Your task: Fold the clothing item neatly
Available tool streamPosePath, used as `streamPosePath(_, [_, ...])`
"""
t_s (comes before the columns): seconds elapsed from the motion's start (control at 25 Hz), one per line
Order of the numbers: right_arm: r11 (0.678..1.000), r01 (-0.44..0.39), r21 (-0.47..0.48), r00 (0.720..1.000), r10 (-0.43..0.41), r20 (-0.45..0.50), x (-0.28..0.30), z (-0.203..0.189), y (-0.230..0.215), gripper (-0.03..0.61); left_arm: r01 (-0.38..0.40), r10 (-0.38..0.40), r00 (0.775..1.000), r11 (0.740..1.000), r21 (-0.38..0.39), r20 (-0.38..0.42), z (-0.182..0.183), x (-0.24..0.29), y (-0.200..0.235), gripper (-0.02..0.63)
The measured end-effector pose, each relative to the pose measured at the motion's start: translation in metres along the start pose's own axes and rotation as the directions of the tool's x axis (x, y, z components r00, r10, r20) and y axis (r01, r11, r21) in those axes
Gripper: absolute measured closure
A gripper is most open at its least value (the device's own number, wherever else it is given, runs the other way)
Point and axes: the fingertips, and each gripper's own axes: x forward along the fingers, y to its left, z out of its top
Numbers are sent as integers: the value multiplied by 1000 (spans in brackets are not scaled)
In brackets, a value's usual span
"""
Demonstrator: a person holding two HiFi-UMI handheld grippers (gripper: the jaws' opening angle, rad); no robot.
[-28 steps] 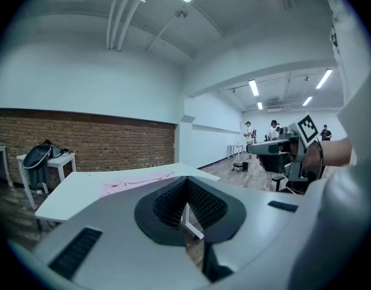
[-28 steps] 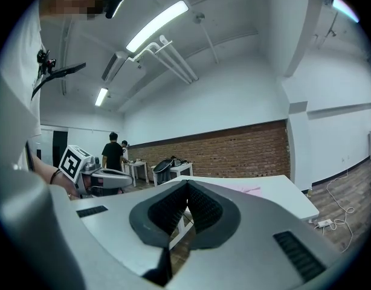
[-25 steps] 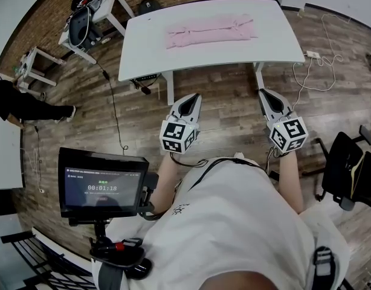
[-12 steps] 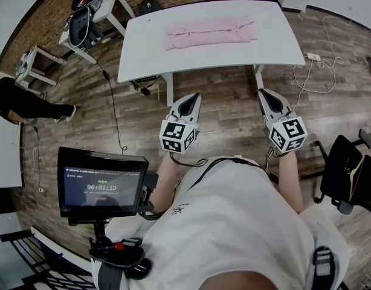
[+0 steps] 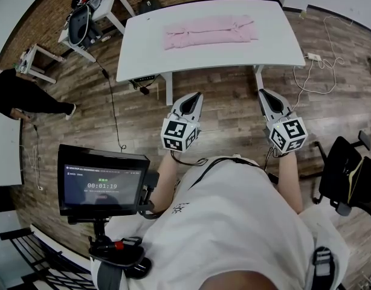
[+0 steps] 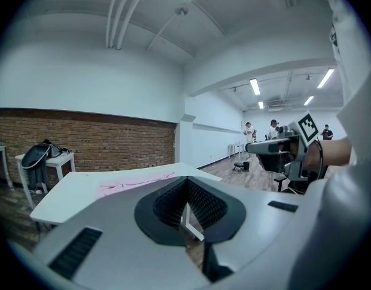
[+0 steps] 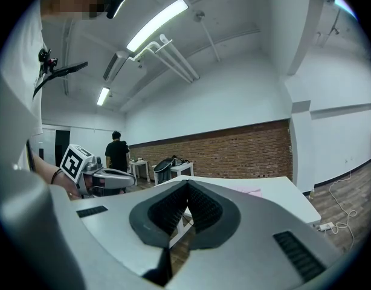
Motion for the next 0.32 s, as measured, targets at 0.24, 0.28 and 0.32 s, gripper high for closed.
streamPosePath(0.24, [1000,1,4,1000,-1,4,-1,0,-1,577,0,0,1000,1000,2,-5,-1,0,0,612])
streamPosePath(0.28, [1000,1,4,1000,-1,3,-1,0,-1,577,0,0,1000,1000,3,-6,-1,0,0,613])
streamPosePath(0.32, [1000,2,4,1000,-2,1,-1,-1,-2,577,0,0,1000,1000,3,-7,-1,0,0,614])
